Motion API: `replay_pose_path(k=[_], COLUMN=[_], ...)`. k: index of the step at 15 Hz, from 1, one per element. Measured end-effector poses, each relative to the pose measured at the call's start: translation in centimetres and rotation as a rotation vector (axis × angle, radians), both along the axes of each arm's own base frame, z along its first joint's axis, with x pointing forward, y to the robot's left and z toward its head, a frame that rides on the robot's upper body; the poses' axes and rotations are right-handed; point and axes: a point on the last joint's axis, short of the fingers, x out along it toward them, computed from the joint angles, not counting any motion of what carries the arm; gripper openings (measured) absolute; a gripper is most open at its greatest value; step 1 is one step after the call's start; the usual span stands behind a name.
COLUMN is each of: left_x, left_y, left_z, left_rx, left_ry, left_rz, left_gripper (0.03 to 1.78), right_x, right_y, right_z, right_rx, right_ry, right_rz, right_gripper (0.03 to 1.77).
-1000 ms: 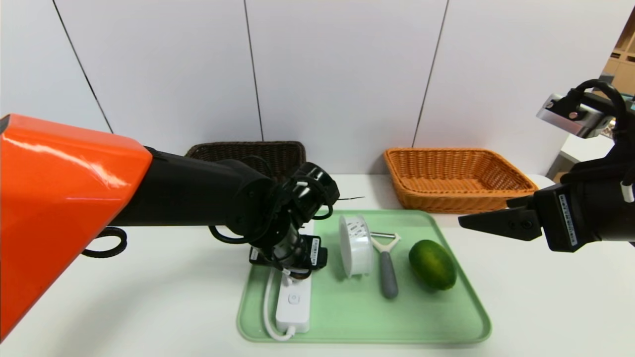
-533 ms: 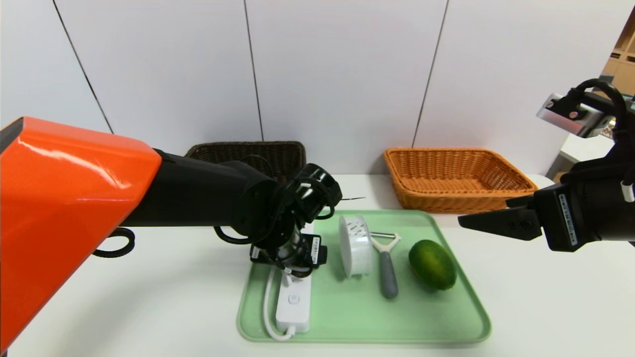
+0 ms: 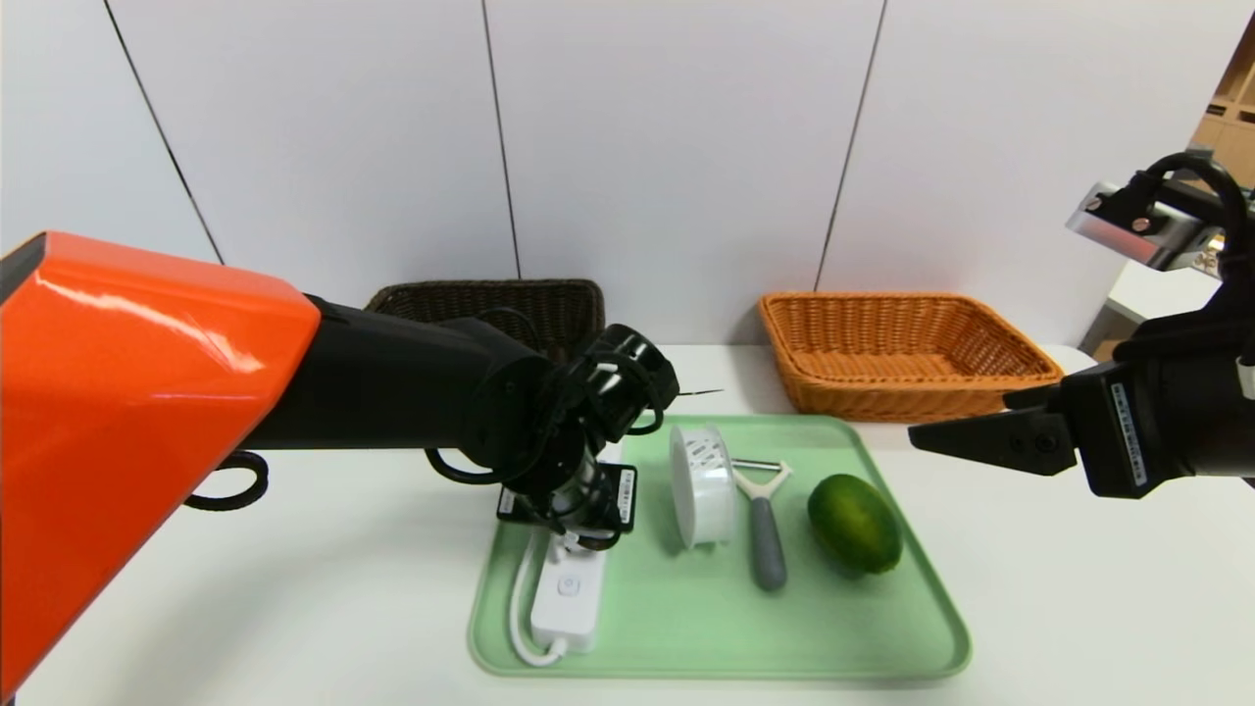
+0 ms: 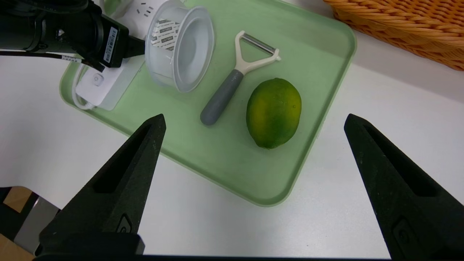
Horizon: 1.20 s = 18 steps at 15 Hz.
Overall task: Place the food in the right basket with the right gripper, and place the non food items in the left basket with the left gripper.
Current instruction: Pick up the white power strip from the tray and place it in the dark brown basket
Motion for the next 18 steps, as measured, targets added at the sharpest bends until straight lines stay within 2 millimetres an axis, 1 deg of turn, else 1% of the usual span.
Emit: replay_pose_path(k=[2,7,9,13,18], left_x=[0.0,-0.3,-0.6,-1.1,-1.6], left_y=[0.0,0.2,0.5,1.0,1.4], left_z=[0.1,0.4,0.9,2.3,3.5], left_rx=[0.0,0.001,0.004,-0.01,-0.024], left_ry=[0.001,0.001,0.004,-0.012,-0.03], left_rz=[0.0,-0.001,-0.003,-0.004,-0.006], left_gripper=[1.04,1.03,1.02,0.92,0.91], right_x=[0.0,-0.2,-0.2,-0.3,-0.5], right_y=[0.0,-0.1,-0.1,-0.1,-0.2], right_z=[0.0,0.1,0.1,0.0,0.1], right_rx=[0.002,0.014,0.014,0.013,0.015], right_ry=[0.0,0.003,0.002,0.004,-0.001], right_rz=[0.003,0.014,0.014,0.014,0.014], right_gripper=[1.7,1.7,1.7,1.7,1.7])
